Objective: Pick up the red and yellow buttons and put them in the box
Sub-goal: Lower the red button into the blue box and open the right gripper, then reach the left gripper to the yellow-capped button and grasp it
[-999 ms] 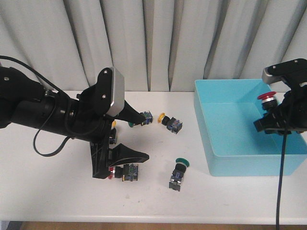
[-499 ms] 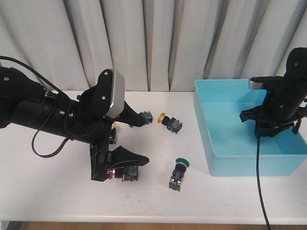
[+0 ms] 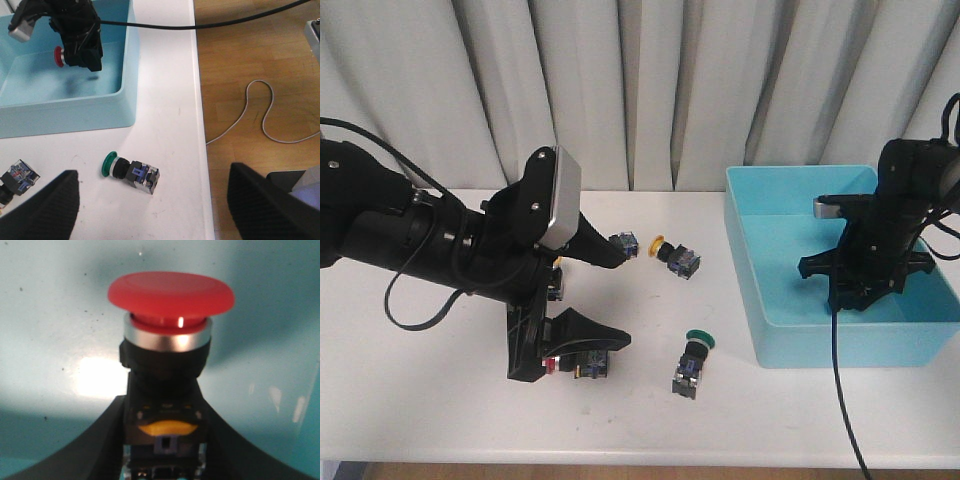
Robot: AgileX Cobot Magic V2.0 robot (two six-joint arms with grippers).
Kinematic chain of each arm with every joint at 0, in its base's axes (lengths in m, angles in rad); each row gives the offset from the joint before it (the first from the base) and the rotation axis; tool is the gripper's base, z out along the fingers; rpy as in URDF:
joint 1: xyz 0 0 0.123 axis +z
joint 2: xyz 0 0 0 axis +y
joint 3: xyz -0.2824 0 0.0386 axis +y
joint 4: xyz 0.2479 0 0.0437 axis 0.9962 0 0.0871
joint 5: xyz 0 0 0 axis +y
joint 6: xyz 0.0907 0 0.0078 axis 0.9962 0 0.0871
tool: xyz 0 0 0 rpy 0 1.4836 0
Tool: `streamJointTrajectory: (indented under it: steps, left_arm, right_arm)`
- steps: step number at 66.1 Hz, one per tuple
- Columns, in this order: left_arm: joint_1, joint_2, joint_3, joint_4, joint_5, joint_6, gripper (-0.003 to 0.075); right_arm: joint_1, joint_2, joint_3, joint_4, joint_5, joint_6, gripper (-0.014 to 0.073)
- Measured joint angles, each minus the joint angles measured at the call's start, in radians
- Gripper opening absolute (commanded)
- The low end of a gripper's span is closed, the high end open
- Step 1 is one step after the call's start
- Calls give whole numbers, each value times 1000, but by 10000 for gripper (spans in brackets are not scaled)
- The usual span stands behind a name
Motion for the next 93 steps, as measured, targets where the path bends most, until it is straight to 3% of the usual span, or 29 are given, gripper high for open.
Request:
streamJointTrajectory:
  steps: [25,46,65,77,93]
  left_arm:
    - [0,0,0,0,0,0,578]
    - [0,0,0,0,0,0,578]
    - [0,0,0,1,0,0,578]
    - [0,0,0,1,0,0,578]
    - [0,0,0,1,0,0,578]
  right_arm:
    - [0,3,0,0,0,-2,400]
    - [0,-35,0,7,-4,-24,402]
    - [25,-304,15,55,25,-53,402]
    - [99,-547,186,58,-73,-52,380]
    - [184,-865,539,71,-263,-60,340]
